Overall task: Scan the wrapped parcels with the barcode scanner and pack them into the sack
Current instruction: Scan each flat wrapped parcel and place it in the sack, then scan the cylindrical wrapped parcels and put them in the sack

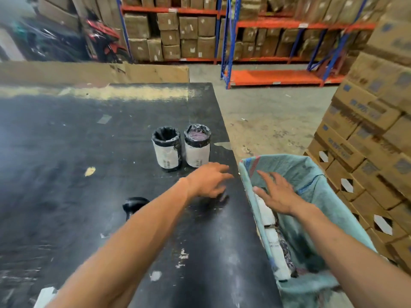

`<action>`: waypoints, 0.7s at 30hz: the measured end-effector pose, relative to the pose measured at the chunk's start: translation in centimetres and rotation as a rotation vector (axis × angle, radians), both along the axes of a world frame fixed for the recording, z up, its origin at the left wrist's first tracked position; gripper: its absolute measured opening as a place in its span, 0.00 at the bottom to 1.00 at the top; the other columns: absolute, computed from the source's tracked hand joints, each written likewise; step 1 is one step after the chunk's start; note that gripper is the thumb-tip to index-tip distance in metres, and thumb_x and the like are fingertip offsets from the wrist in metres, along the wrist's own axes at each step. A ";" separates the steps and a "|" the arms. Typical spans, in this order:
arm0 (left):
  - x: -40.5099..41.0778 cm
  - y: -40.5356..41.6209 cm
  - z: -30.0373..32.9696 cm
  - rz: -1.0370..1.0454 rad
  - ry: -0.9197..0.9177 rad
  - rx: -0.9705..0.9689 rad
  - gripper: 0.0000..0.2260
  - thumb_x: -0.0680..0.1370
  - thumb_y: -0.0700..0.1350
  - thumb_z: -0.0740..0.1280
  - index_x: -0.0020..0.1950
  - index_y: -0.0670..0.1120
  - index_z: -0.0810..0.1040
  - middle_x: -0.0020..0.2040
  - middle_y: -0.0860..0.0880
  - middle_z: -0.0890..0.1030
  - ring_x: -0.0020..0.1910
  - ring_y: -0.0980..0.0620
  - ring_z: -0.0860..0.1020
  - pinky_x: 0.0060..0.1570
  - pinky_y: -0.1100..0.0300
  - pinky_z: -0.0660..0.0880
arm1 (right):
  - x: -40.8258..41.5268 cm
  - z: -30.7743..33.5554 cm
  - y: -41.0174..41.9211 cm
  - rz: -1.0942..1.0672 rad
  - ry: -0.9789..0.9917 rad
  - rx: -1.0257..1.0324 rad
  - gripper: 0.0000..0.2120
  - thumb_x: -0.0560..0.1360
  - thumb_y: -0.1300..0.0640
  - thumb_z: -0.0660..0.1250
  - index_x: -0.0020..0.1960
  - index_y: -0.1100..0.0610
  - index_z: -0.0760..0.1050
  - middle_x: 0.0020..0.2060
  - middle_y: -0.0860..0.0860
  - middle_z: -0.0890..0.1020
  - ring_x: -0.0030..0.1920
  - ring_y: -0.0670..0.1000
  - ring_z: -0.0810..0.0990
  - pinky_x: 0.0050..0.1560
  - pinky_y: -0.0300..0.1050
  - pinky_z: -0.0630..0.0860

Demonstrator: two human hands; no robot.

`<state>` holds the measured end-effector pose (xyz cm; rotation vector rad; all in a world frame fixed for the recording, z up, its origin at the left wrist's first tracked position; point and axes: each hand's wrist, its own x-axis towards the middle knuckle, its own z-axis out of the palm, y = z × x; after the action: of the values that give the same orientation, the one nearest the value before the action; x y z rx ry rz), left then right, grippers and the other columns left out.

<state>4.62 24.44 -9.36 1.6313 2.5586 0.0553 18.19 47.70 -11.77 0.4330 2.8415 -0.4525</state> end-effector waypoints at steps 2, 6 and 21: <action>-2.6 -3.2 2.3 -0.091 0.124 -0.083 0.22 0.81 0.50 0.64 0.74 0.47 0.74 0.73 0.42 0.72 0.70 0.41 0.71 0.71 0.52 0.62 | -1.4 1.5 -2.7 0.027 0.077 -0.047 0.32 0.86 0.38 0.55 0.86 0.47 0.53 0.82 0.59 0.60 0.82 0.60 0.59 0.81 0.58 0.56; -7.7 -8.7 6.4 -0.135 0.346 -0.029 0.18 0.78 0.49 0.66 0.65 0.45 0.80 0.65 0.42 0.77 0.65 0.40 0.74 0.70 0.50 0.63 | -3.8 3.9 -10.0 0.161 0.134 -0.154 0.31 0.85 0.36 0.57 0.83 0.46 0.58 0.77 0.55 0.69 0.77 0.57 0.69 0.77 0.58 0.66; -12.3 -12.1 5.1 -0.143 0.805 -0.433 0.27 0.83 0.45 0.63 0.79 0.62 0.61 0.79 0.37 0.53 0.73 0.32 0.62 0.67 0.41 0.66 | -6.9 3.2 -29.8 0.104 -0.181 -0.450 0.54 0.63 0.14 0.61 0.82 0.35 0.50 0.64 0.56 0.81 0.51 0.55 0.89 0.60 0.56 0.81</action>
<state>-7.66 12.35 -4.24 1.8834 2.6103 -1.3084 11.24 17.85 -8.57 0.2232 2.4721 -0.9487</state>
